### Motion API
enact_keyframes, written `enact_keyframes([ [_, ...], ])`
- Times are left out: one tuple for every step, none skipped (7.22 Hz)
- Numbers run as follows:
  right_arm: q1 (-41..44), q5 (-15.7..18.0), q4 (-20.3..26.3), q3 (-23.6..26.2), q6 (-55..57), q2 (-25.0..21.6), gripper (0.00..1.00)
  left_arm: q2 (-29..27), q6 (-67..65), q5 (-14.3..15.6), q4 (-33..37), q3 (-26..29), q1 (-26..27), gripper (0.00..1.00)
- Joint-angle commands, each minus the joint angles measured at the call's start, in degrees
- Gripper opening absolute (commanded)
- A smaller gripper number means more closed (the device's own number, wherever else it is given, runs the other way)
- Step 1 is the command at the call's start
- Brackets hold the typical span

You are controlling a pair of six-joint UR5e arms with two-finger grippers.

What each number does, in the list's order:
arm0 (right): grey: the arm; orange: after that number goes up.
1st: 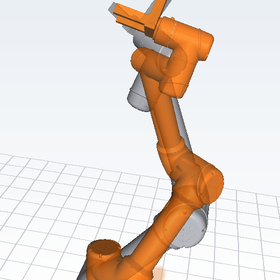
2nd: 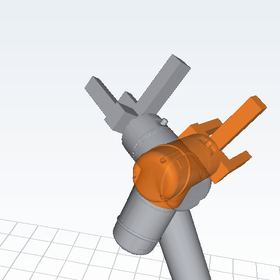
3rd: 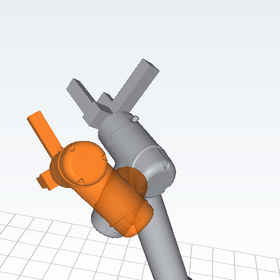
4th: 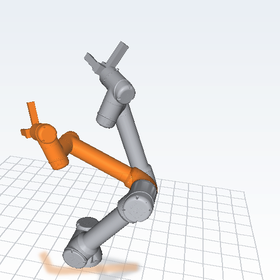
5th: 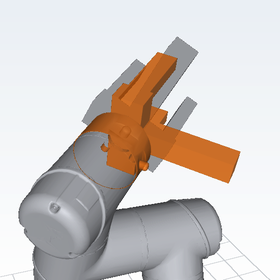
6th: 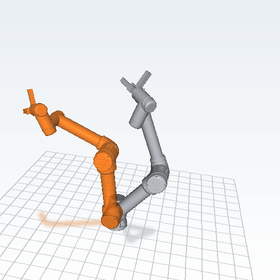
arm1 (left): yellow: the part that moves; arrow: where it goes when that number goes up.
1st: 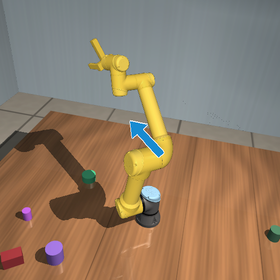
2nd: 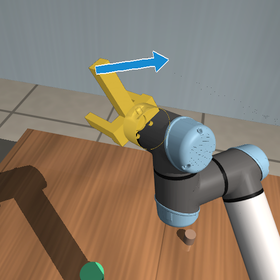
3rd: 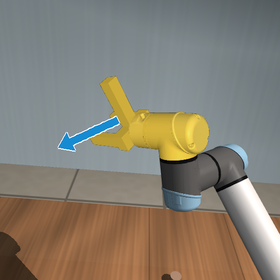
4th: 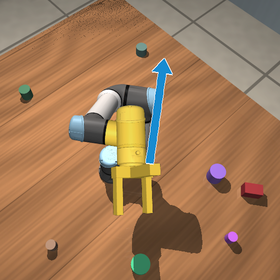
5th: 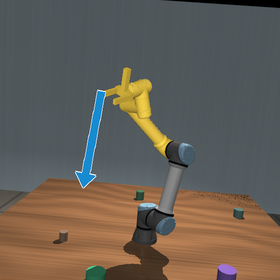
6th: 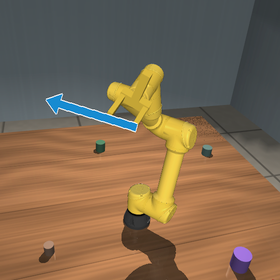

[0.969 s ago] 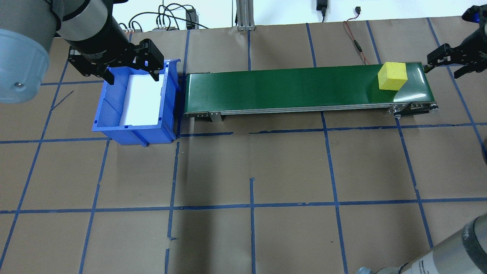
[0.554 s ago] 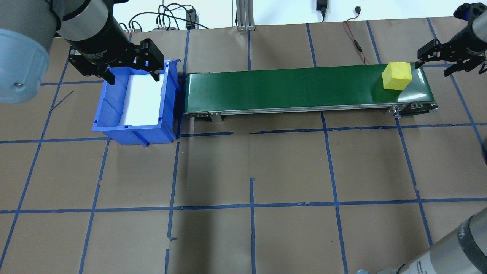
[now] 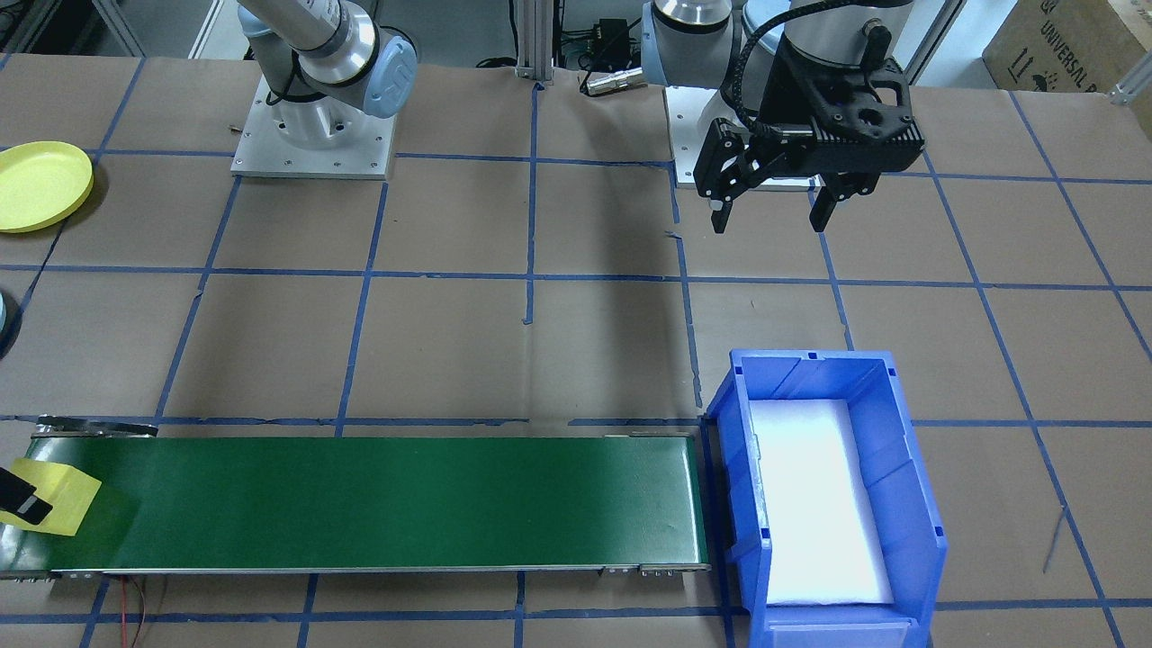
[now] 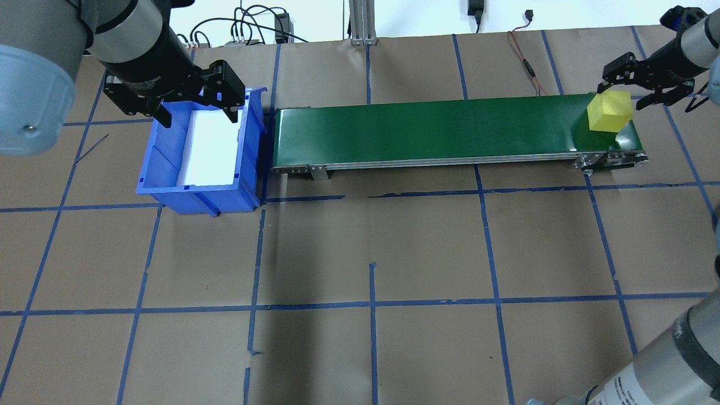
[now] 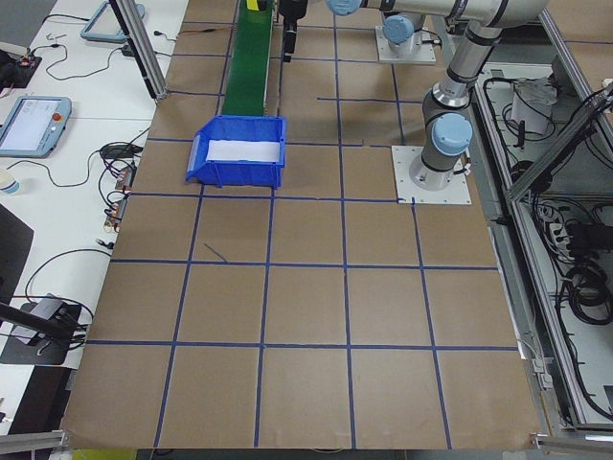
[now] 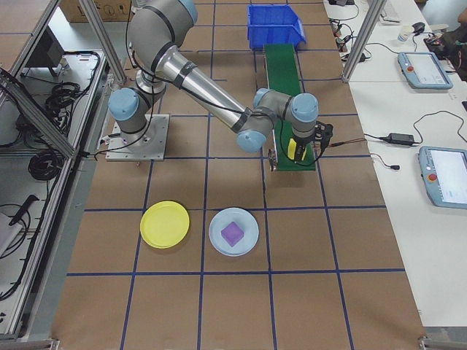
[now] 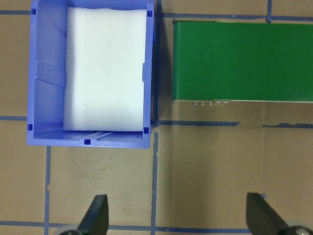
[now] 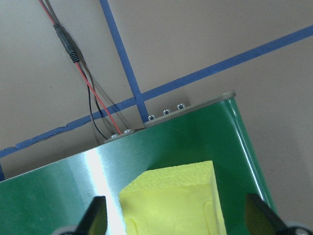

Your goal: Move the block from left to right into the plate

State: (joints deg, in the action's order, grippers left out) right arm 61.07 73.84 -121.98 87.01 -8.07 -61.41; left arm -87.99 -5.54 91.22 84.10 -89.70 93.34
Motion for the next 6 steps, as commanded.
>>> enact_keyframes([
  [-0.1, 0.7, -0.4, 0.3, -1.8, 1.9, 1.0, 0.0, 0.0, 0.0, 0.0, 0.0, 0.0, 1.0],
  [-0.1, 0.8, -1.3, 0.3, -2.8, 1.8, 0.94, 0.0, 0.1, 0.0, 0.0, 0.0, 0.0, 1.0],
  [-0.1, 2.1, -1.7, 0.4, -2.9, 1.7, 0.55, 0.0, 0.0, 0.0, 0.0, 0.0, 0.0, 1.0],
  [-0.2, 5.0, -1.4, 0.6, -5.3, 0.6, 0.35, 0.1, 0.0, 0.0, 0.0, -0.1, 0.0, 1.0],
  [-0.3, 9.6, -0.8, 1.8, -7.8, -1.9, 0.3, 0.1, 0.1, 0.0, 0.0, -0.1, 0.0, 1.0],
  [-0.6, 11.7, -0.8, 4.3, -10.3, -4.7, 0.27, 0.1, 0.1, 0.0, 0.0, -0.1, 0.0, 1.0],
])
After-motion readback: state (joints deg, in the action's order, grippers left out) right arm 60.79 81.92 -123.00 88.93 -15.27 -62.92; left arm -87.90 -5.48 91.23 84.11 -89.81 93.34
